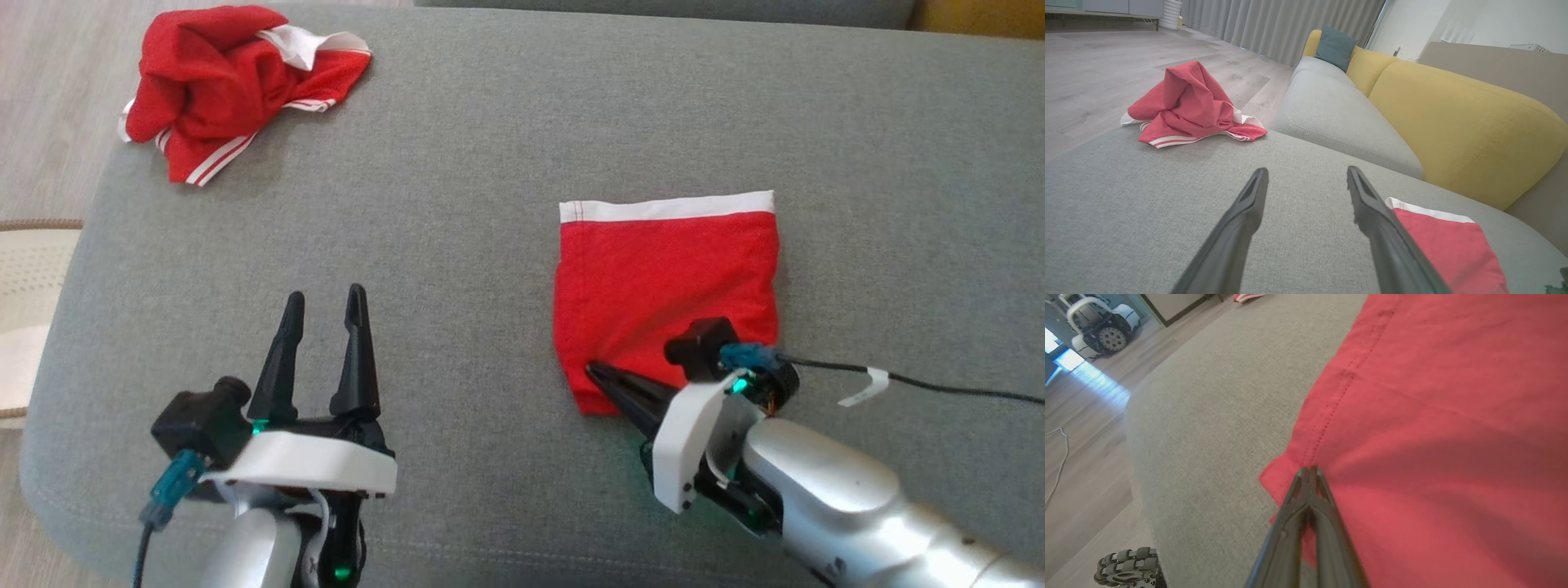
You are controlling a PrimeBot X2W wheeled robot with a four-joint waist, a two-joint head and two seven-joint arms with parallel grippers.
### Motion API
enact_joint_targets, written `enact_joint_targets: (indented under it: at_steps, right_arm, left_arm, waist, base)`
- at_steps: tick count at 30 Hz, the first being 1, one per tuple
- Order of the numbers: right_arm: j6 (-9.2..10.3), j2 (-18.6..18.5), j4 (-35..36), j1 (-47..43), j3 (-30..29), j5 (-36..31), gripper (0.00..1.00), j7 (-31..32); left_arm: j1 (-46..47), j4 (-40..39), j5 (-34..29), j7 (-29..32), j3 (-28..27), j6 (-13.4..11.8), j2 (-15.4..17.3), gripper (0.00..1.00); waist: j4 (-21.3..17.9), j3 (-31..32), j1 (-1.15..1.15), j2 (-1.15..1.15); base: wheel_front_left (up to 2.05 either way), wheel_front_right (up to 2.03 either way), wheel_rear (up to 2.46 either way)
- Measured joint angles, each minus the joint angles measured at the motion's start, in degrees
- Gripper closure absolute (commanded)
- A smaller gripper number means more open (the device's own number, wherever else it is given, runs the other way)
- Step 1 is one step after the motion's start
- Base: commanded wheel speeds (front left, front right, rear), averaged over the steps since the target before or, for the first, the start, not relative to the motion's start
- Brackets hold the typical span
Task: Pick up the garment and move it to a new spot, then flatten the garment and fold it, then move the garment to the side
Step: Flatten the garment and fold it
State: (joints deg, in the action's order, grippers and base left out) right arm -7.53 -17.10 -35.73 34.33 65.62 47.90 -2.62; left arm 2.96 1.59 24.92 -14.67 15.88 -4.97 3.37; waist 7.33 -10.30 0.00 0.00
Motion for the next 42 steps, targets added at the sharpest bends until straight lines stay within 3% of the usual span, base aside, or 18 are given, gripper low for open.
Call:
enact_joint_targets:
  at_steps: [8,10,12,13,14,15,21,25,30,35,42]
  right_arm:
    - [-0.01,0.27,-1.12,3.24,2.16,0.42,0.98,-6.14]
    - [0.0,0.47,-1.8,3.25,0.94,0.42,0.73,-8.16]
    - [0.0,0.64,-2.32,3.31,-1.44,0.42,0.55,-9.76]
    - [-0.01,0.81,-2.89,3.32,-4.7,-0.13,0.26,-10.79]
    - [0.0,0.9,-3.2,3.32,-6.56,-0.64,0.03,-11.16]
    - [0.0,0.97,-3.43,3.31,-8.56,-1.45,0.0,-11.31]
    - [-0.01,1.54,-0.58,-0.64,-26.26,-10.11,0.0,-11.59]
    - [0.0,2.64,2.72,-8.92,-37.77,-17.67,0.0,-11.61]
    - [-0.01,6.67,7.4,-19.49,-49.1,-25.7,0.0,-11.61]
    - [-0.01,11.95,13.4,-26.55,-57.73,-32.86,0.0,-11.47]
    - [0.0,13.33,18.47,-29.3,-60.94,-36.95,0.0,-9.33]
  left_arm:
    - [-0.03,0.55,-0.05,-0.01,-0.26,0.05,-0.03,0.0]
    - [-0.02,0.78,-0.08,-0.01,-0.24,0.41,-0.03,0.0]
    - [-0.02,1.27,-0.32,-0.01,-0.19,0.51,-0.03,0.0]
    - [-0.02,1.96,-0.66,-0.01,-0.11,0.52,-0.04,0.0]
    - [-0.01,2.24,-0.67,-0.01,-0.08,0.52,-0.05,0.0]
    - [-0.01,2.53,-0.77,-0.01,-0.04,0.52,-0.05,0.0]
    - [-0.16,4.05,-2.53,-0.02,0.16,0.51,-0.14,0.0]
    - [-0.86,4.26,-3.22,-0.02,0.1,0.51,-0.19,0.0]
    - [-3.78,4.25,-5.52,-0.02,-0.03,0.51,-0.2,0.0]
    - [-7.65,4.26,-6.87,-0.01,-0.65,0.43,-0.19,0.0]
    - [-8.82,4.31,-8.04,-0.01,-1.46,-0.1,-0.19,0.0]
  waist:
    - [-1.57,1.4,0.0,0.0]
    - [-2.16,2.02,0.0,0.0]
    - [-2.83,2.75,0.0,0.0]
    - [-3.55,3.6,0.0,0.0]
    - [-3.92,4.05,0.0,0.0]
    - [-4.3,4.53,0.0,0.0]
    - [-6.78,7.43,0.0,0.0]
    - [-8.05,9.43,0.0,0.0]
    - [-9.14,11.12,0.0,0.0]
    - [-9.64,11.98,0.0,0.0]
    - [-9.46,12.27,0.0,0.0]
  base:
    - [0.0,0.0,0.0]
    - [0.0,0.0,0.0]
    - [0.0,0.0,0.0]
    - [0.0,0.0,0.0]
    - [0.0,0.0,0.0]
    - [0.0,0.0,0.0]
    - [0.0,0.0,0.0]
    - [0.0,0.0,0.0]
    - [0.0,0.0,0.0]
    - [0.0,0.0,0.0]
    - [0.0,0.0,0.0]
